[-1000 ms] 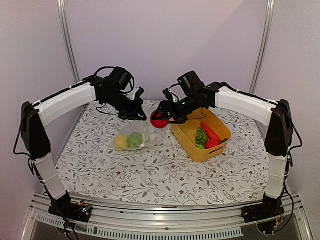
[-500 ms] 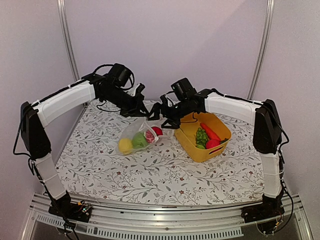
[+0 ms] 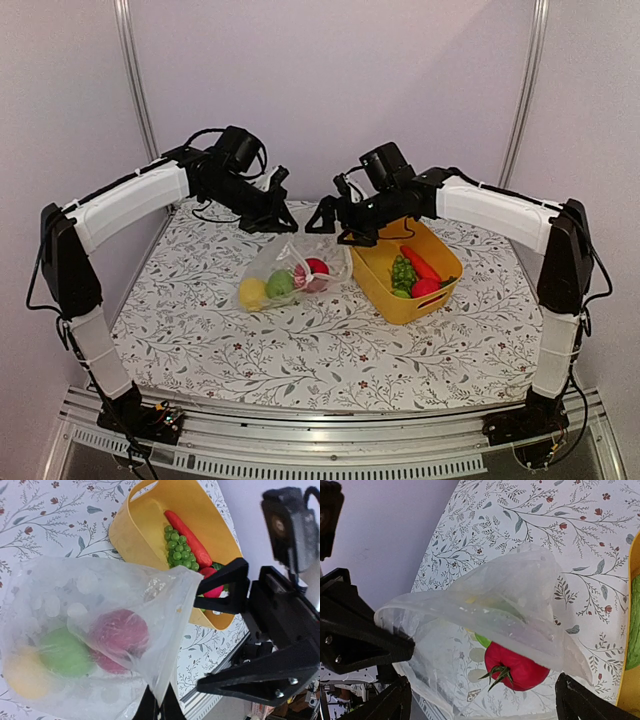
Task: Place the food in the zip-top bag and seal the zipper
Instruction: Place the fake vegetable in the zipper food storage bag, then adjust the zipper food storage bag at the center of the board.
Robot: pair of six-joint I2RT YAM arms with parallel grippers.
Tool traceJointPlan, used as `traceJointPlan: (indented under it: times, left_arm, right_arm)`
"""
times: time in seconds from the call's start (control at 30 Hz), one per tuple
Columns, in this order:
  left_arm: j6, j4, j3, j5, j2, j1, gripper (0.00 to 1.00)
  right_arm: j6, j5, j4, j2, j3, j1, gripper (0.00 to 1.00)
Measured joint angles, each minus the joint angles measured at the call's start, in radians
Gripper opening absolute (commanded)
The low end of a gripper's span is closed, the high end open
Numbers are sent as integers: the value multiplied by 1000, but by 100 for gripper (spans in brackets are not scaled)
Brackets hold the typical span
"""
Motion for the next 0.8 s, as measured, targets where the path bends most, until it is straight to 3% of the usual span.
traceJointPlan:
  times: [0.23,0.47,0.8]
  left_arm:
    - [1,-2,0,0,0,7,0]
    - [8,-7,0,0,0,8,0]
    - [17,-27,0,-2,-39,18,0]
  right_arm:
    - [-97,111,-96,-176,-55,1,95]
    - [-114,147,-158,-116,-106,1,79]
    - [-89,138,-174,-65,-109,1,68]
